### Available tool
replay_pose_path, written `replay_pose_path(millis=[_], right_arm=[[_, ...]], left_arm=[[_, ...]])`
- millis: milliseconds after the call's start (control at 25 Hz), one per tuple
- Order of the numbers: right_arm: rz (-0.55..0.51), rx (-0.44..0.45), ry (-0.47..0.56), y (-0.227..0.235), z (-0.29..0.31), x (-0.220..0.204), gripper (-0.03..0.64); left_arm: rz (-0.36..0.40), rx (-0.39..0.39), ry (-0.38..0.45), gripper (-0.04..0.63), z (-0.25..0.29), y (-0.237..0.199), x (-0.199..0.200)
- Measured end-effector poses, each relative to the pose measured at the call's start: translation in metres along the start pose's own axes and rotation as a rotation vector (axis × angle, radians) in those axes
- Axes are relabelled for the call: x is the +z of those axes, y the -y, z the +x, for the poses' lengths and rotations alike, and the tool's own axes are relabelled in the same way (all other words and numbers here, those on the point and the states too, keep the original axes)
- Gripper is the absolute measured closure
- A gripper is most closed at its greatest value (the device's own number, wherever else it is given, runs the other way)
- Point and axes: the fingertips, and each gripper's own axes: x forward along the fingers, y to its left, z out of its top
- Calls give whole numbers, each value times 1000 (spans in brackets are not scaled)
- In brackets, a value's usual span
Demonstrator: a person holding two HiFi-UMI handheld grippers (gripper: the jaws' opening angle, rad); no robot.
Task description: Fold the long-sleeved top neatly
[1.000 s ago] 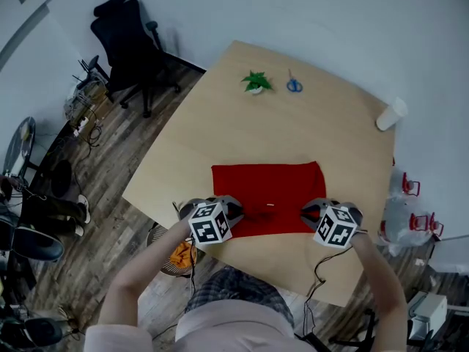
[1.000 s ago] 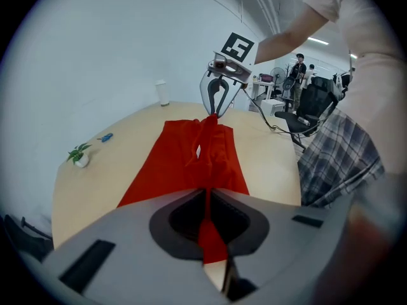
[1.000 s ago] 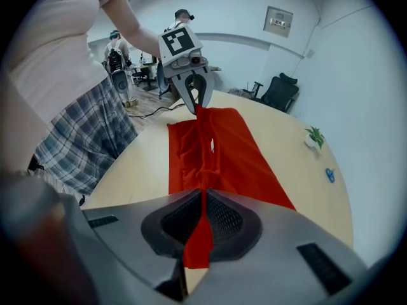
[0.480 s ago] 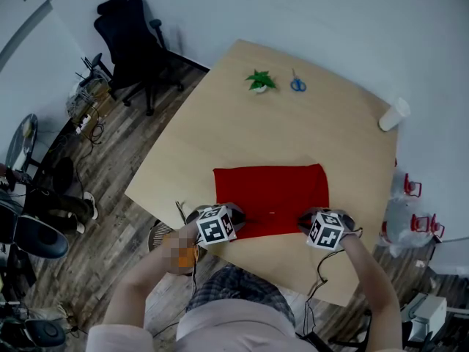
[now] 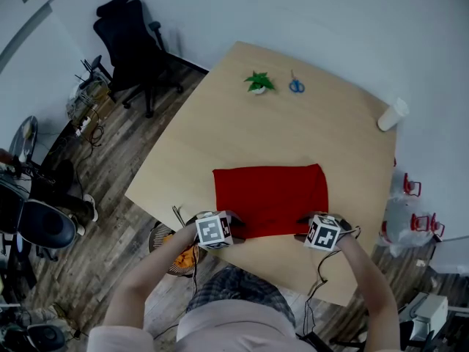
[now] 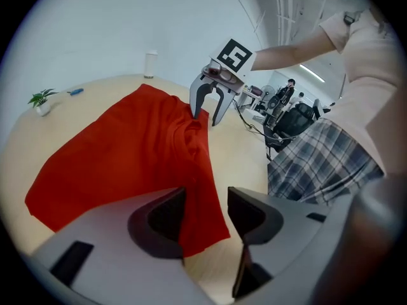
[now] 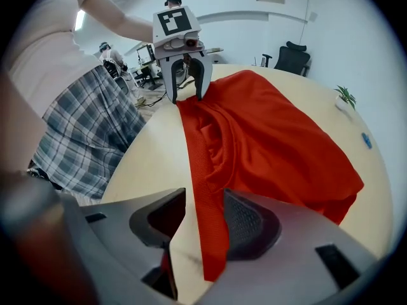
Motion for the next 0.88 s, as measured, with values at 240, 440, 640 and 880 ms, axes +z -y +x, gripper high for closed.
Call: replay_pose_path(millis=[240, 440, 640, 880], right_arm=[[45, -5, 45, 2, -6, 5, 420], [166, -93, 211, 17, -41, 18, 428], [352, -270, 472, 50, -100, 31, 462], [546, -541, 823, 80, -186, 41, 508]], left_arm=[[-3, 23, 33, 385, -6, -4, 4], [-75, 101, 182, 387, -39, -20, 22], [-213, 242, 412, 415, -93, -55, 50], [-333, 460, 686, 446, -165, -88, 78]])
